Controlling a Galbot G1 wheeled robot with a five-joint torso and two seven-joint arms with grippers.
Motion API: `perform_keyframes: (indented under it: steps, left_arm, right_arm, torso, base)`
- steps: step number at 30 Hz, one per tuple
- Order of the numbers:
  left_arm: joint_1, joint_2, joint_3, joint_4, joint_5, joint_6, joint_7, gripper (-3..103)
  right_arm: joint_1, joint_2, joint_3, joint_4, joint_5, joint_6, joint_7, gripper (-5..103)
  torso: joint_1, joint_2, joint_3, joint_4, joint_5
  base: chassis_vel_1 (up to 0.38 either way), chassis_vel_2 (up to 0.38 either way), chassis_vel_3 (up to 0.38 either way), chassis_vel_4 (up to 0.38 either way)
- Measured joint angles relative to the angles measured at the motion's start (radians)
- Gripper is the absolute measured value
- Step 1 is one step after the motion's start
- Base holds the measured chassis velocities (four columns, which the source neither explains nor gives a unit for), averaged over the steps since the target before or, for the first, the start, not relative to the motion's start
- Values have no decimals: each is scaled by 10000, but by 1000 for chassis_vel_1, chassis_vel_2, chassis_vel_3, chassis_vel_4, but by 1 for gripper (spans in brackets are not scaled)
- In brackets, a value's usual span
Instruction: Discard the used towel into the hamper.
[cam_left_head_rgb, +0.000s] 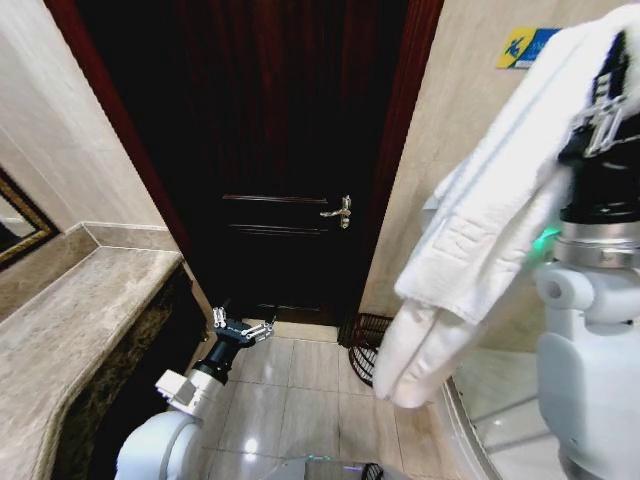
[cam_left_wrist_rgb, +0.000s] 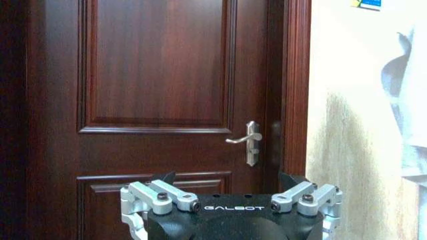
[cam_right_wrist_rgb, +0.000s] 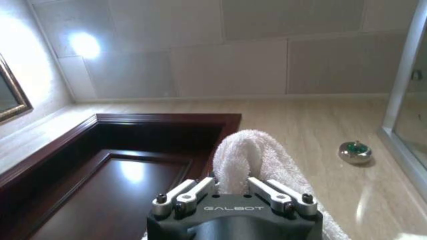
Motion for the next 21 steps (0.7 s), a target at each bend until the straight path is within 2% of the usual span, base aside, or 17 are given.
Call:
perform_keyframes:
  steps: [10, 15, 21]
  left_arm:
    - [1, 0, 0, 0, 0, 0, 0, 100]
    - [-2, 0, 0, 0, 0, 0, 0, 100]
    - [-3, 0, 0, 0, 0, 0, 0, 100]
  right_arm:
    - [-64, -5, 103, -36, 85, -5, 45, 7]
    - [564, -205, -95, -28, 372, -436, 733, 7]
    - [1193, -462, -366, -561, 468, -198, 506, 7]
  torso:
    - [-2, 1, -1, -1, 0]
    - [6, 0, 1, 1, -3]
    - [14, -4, 4, 3, -2]
  base:
    - [-33, 33, 31, -31]
    - [-112, 116, 131, -143]
    - [-66, 71, 77, -69]
